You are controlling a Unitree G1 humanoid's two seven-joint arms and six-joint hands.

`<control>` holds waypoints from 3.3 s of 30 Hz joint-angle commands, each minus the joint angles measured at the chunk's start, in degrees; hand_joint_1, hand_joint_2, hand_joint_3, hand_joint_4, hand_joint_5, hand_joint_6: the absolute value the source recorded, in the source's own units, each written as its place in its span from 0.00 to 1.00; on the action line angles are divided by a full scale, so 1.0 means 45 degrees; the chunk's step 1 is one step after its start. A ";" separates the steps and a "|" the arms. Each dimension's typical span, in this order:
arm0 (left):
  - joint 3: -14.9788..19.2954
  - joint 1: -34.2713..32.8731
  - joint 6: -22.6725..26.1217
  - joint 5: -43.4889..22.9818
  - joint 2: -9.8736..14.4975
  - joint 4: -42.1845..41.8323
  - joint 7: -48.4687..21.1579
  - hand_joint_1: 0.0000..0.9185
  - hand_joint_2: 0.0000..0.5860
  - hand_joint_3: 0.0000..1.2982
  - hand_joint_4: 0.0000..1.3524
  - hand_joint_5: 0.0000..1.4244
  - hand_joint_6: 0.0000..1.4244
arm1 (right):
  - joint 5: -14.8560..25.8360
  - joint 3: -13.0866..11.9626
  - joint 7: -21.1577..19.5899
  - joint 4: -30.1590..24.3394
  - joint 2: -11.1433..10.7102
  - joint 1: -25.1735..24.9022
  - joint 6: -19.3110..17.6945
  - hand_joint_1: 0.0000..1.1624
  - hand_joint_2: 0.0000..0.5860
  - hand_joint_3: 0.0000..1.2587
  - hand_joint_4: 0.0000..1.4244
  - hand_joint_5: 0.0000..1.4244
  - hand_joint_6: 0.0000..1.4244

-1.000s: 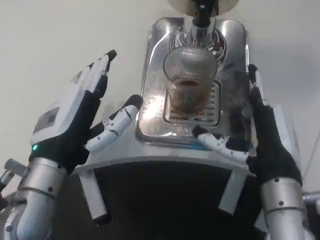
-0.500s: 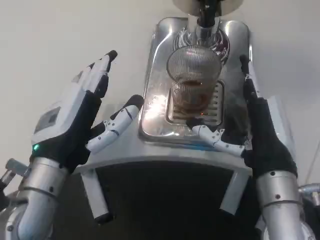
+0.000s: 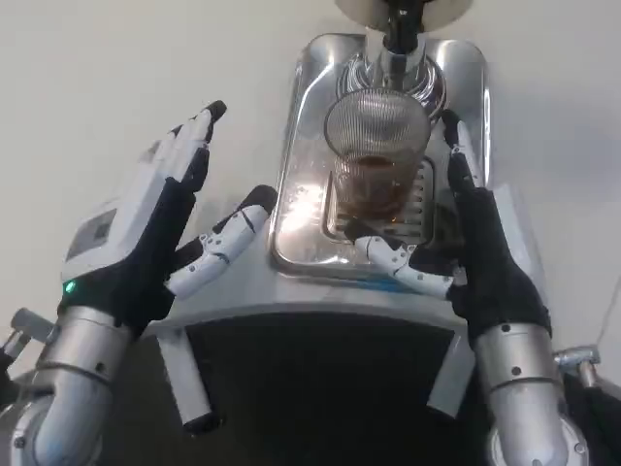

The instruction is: Grasp the cup under the faucet to collect the drink, then remove the cup.

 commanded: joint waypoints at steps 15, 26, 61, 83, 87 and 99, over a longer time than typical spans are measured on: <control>0.0121 0.0070 0.0273 -0.0149 0.0140 0.0008 -0.0025 0.00 0.43 0.00 0.00 0.00 0.00 | 0.0435 0.0048 -0.0534 0.1960 0.0329 -0.1155 -0.0834 0.77 0.42 0.00 0.00 0.00 0.11; 0.0141 -0.0058 0.0252 -0.0209 0.0131 0.0186 0.0029 0.00 0.43 0.00 0.00 0.00 0.00 | 0.0488 0.0227 -0.0569 0.2151 0.0385 -0.1414 -0.0889 0.77 0.41 0.00 0.00 0.00 0.11; 0.0594 0.0146 0.0414 -0.0531 0.0093 0.0247 0.0061 0.00 0.43 0.00 0.00 0.00 0.00 | -0.0787 0.0649 -0.4296 0.4531 0.1438 -0.2821 -0.1361 1.00 0.69 0.45 0.36 0.45 0.70; 0.0470 0.0388 0.0392 -0.0548 0.0088 -0.0155 0.0054 0.00 0.43 0.00 0.00 0.00 0.00 | -0.0765 0.0535 -0.4292 0.3409 0.1137 -0.2192 -0.1101 1.00 0.63 0.52 0.44 0.52 0.77; 0.0418 0.0455 0.0453 -0.0493 0.0074 -0.0334 0.0021 0.00 0.43 0.00 0.00 0.00 0.00 | -0.0802 0.0506 -0.4122 0.2931 0.1092 -0.1898 -0.0934 1.00 0.62 0.52 0.45 0.53 0.77; 0.0372 0.0542 0.0596 -0.0339 0.0087 -0.0577 0.0025 0.00 0.43 0.00 0.00 0.00 0.00 | -0.0919 0.0847 -0.3747 0.1416 0.0973 -0.0858 -0.0388 1.00 0.61 0.53 0.45 0.53 0.77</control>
